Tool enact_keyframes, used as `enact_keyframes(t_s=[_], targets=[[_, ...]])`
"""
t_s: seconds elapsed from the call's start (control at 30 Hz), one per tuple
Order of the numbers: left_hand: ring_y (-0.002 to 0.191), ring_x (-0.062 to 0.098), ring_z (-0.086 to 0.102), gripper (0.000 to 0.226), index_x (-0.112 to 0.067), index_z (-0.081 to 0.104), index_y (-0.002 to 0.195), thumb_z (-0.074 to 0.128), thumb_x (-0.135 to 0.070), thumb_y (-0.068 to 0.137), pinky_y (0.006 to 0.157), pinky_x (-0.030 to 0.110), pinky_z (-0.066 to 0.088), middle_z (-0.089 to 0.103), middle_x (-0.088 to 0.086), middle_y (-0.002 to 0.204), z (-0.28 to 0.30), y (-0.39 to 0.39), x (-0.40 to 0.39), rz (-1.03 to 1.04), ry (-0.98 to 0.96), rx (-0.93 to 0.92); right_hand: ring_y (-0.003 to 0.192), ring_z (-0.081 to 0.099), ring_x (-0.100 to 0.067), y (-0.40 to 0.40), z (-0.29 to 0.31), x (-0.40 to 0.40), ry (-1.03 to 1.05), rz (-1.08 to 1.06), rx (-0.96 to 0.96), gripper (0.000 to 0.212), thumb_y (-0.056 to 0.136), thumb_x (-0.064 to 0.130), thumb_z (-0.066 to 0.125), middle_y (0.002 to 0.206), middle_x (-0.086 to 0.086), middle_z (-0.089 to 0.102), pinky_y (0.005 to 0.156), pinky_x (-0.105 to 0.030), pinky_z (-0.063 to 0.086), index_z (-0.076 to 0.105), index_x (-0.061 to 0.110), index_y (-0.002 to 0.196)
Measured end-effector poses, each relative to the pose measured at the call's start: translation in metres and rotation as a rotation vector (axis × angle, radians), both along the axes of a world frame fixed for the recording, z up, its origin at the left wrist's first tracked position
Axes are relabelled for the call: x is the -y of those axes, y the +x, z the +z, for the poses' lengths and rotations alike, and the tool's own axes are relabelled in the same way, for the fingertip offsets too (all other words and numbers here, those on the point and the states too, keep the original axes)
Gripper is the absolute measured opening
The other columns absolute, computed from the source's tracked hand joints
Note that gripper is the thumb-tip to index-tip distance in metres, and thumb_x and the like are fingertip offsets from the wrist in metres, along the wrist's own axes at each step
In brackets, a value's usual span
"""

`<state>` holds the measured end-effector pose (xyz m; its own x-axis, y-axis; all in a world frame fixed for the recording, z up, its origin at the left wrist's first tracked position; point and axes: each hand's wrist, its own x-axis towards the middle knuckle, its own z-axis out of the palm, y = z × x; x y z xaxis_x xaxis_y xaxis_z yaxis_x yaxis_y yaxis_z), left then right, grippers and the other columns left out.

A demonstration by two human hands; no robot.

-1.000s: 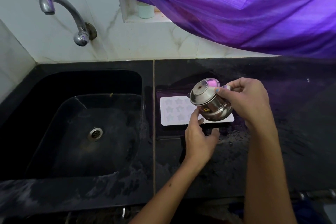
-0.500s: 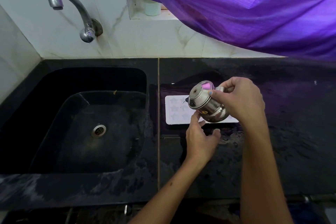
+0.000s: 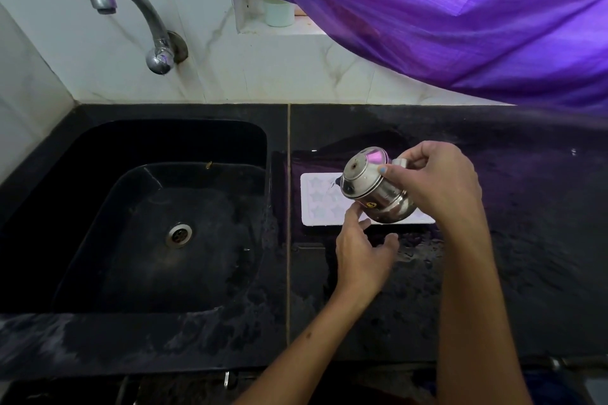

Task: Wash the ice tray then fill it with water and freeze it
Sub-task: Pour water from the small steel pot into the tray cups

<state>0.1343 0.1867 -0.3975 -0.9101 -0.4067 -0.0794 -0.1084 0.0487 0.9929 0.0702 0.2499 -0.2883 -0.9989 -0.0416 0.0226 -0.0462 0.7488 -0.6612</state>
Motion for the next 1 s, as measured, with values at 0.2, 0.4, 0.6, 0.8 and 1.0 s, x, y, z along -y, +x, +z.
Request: enact_keyframes(t_s=[0.2, 0.4, 0.6, 0.8, 1.0], targets=[[0.114, 0.006, 0.051, 0.061, -0.022, 0.044, 0.131, 0.07, -0.01, 0.078, 0.095, 0.025, 0.044, 0.051, -0.018, 0.115, 0.0, -0.002, 0.002, 0.036, -0.009, -0.006, 0.082, 0.067, -0.022, -0.005, -0.006, -0.006, -0.14, -0.002, 0.0, 0.023, 0.072, 0.039, 0.079, 0.076, 0.005, 0.069, 0.08, -0.049, 0.055, 0.063, 0.023, 0.071], [0.124, 0.01, 0.046, 0.057, -0.02, 0.042, 0.133, 0.054, 0.001, 0.082, 0.094, 0.023, 0.039, 0.05, -0.008, 0.128, 0.004, -0.014, 0.018, 0.091, -0.002, -0.016, 0.081, 0.069, -0.024, -0.019, -0.019, -0.014, -0.426, 0.011, 0.088, 0.014, 0.08, 0.024, 0.076, 0.077, -0.005, 0.071, 0.083, -0.052, 0.056, 0.065, 0.017, 0.076], [0.127, 0.01, 0.043, 0.07, -0.016, 0.038, 0.138, 0.046, 0.013, 0.075, 0.105, 0.029, 0.038, 0.05, -0.004, 0.133, 0.012, -0.036, 0.043, 0.116, -0.034, -0.075, 0.072, 0.058, -0.009, -0.031, -0.032, -0.013, -0.704, 0.013, 0.244, 0.014, 0.092, 0.013, 0.063, 0.079, -0.005, 0.058, 0.069, -0.019, 0.054, 0.054, 0.011, 0.082], [0.106, -0.009, 0.048, 0.063, -0.013, 0.044, 0.133, 0.047, 0.015, 0.076, 0.095, 0.016, 0.037, 0.053, -0.012, 0.118, 0.014, -0.055, 0.053, 0.105, 0.011, -0.082, 0.078, 0.06, -0.008, -0.047, -0.056, -0.012, -0.826, -0.018, 0.37, 0.02, 0.096, 0.011, 0.058, 0.087, -0.006, 0.061, 0.081, -0.025, 0.054, 0.05, 0.014, 0.077], [0.125, 0.013, 0.049, 0.061, -0.009, 0.041, 0.137, 0.048, 0.012, 0.08, 0.107, 0.032, 0.04, 0.054, 0.004, 0.133, 0.011, -0.074, 0.057, 0.119, 0.017, -0.028, 0.078, 0.059, -0.009, -0.065, -0.068, -0.007, -0.899, -0.056, 0.386, 0.019, 0.096, 0.01, 0.057, 0.084, -0.004, 0.059, 0.077, -0.022, 0.053, 0.051, 0.013, 0.078]])
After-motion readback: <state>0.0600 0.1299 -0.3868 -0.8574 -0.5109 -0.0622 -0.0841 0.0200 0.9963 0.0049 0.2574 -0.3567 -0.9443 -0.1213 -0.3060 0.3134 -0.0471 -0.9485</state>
